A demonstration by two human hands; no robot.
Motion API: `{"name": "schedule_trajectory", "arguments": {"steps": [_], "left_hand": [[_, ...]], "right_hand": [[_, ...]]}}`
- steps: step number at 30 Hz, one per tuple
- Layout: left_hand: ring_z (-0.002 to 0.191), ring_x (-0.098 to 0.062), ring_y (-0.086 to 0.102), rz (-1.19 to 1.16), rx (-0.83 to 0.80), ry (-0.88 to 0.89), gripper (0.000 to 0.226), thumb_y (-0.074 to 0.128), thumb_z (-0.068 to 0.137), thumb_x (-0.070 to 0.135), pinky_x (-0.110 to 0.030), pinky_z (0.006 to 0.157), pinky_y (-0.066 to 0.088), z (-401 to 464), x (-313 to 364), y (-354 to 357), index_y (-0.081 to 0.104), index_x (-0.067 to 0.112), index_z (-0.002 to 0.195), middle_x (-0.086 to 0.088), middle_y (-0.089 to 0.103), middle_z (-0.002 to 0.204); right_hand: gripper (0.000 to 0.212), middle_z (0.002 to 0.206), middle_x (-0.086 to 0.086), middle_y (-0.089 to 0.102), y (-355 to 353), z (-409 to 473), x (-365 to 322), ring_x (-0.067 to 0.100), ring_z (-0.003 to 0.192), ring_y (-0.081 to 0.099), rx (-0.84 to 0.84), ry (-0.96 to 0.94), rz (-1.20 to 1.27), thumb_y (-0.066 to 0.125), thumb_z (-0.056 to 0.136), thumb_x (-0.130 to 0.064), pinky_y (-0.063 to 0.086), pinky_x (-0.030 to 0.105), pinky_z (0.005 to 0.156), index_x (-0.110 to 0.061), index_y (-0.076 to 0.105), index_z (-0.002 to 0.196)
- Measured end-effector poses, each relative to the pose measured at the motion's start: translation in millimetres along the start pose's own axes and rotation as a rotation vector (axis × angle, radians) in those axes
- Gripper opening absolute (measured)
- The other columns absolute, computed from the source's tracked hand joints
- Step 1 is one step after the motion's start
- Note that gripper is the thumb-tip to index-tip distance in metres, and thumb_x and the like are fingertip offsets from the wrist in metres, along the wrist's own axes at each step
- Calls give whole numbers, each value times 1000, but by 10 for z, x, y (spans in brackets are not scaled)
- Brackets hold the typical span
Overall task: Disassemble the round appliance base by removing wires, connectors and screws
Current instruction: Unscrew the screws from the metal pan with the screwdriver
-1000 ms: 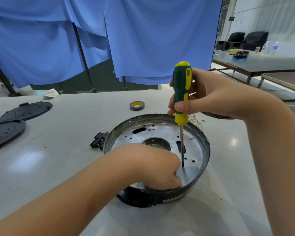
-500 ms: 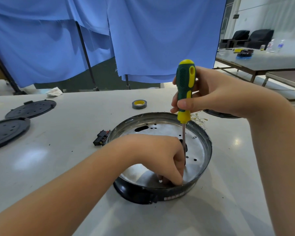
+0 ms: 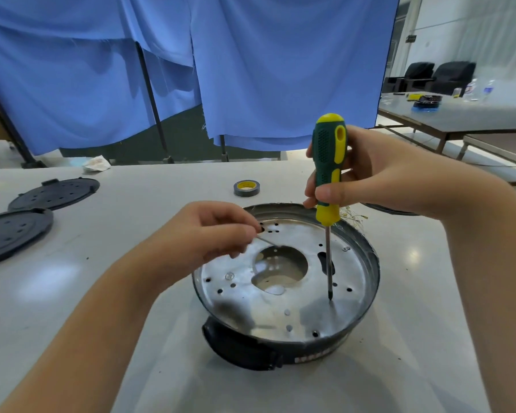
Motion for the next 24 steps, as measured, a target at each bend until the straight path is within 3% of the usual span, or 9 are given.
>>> {"name": "schedule_trajectory", "arguments": {"steps": [3,6,10,12,14,17,21,24], "left_hand": [[53,-10,53,-217,182,-4,10,75,72,23,-18,54,47,-76,-212,-267,77,13,75,0,58,58],[50,-14,43,-204,321,-17,25,66,72,37,-22,53,42,-142,-309,-509,75,14,71,-1,50,55],[50,-9,46,-415,421,82,20,67,77,32,-19,47,40,-265,-278,-876,72,16,66,3,54,58],[49,-9,47,-299,488,48,22,70,75,34,-18,45,40,-329,-346,-998,72,15,65,2,56,57],[49,-10,48,6,535,-112,24,72,76,34,-17,46,42,-353,-510,-1053,73,13,65,3,59,54],[48,-11,50,375,413,-378,27,71,83,31,-21,49,43,-282,-768,-946,72,9,68,2,62,53],[44,-13,59,420,268,-452,21,62,87,17,-23,46,46,-189,-905,-704,66,6,69,3,63,47],[45,-17,57,413,257,-447,18,60,88,14,-27,49,44,-182,-915,-667,65,3,75,2,61,46]], "right_hand": [[54,93,4,74,5,10,19,24,89,73,-2,-4,7,74,64,-23,57,24,74,-22,51,112],[56,93,7,74,-14,24,43,26,88,73,12,-3,23,76,61,-25,56,23,71,-20,53,111],[60,93,9,74,-37,36,60,28,88,73,26,9,22,83,58,-38,56,22,69,-21,56,109],[59,93,8,74,-53,46,74,28,87,73,42,18,9,81,59,-36,56,20,68,-21,56,109],[58,93,8,74,-52,60,74,28,87,73,45,15,14,83,58,-36,57,21,67,-22,58,108],[69,94,11,73,-21,75,83,31,88,72,31,11,27,90,46,-48,58,26,70,-27,61,105],[70,93,11,73,-6,81,82,31,88,72,31,-4,25,90,47,-48,58,27,70,-25,61,105],[70,95,11,73,-14,62,69,31,89,72,26,-1,7,90,48,-48,58,26,70,-24,60,107]]}}
Point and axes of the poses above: each hand's wrist, its own z-axis towards the middle knuckle, its own y-axis out of the palm, x = y × z, the point moved 5 cm from there along z, towards the middle knuckle
